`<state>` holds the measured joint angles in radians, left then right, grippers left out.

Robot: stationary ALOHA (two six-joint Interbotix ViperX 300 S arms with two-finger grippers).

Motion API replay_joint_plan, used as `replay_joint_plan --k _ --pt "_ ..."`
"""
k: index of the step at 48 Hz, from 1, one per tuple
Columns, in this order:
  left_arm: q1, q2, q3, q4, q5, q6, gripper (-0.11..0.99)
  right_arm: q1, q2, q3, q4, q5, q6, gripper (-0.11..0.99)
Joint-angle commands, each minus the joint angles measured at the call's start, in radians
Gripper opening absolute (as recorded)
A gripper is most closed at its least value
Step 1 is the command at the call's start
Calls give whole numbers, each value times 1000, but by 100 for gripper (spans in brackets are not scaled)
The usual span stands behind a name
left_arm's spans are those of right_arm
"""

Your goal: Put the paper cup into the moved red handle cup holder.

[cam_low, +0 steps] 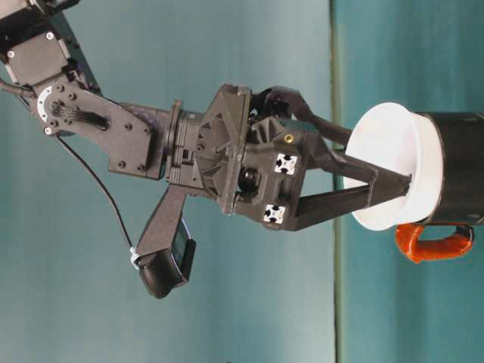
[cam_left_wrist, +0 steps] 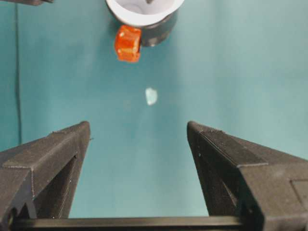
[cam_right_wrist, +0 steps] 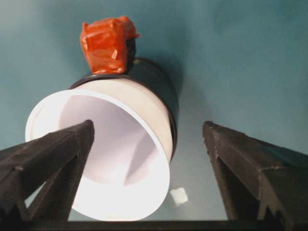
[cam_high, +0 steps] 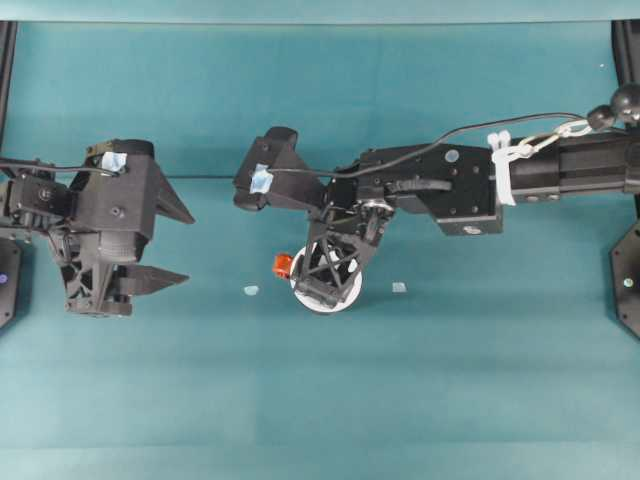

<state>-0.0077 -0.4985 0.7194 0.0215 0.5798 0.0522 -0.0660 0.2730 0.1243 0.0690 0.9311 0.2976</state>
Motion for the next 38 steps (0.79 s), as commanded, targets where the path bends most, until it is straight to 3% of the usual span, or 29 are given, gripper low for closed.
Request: replay_joint_plan --k 1,9,16,28,38 --pt "0 -5 -11 2 -5 -2 85 11 -17 -11 -12 0 -5 69" --pt "0 -6 -11 2 -5 -3 85 12 -43 -23 -14 12 -5 70" --pt "0 -8 -8 2 -5 -2 85 12 -112 -26 -34 48 -8 70" --pt "-2 -17 2 2 -5 -3 85 14 -222 -23 -37 54 -12 70" --pt "-2 -34 14 2 -5 -8 85 25 -291 -21 -37 54 -52 70"
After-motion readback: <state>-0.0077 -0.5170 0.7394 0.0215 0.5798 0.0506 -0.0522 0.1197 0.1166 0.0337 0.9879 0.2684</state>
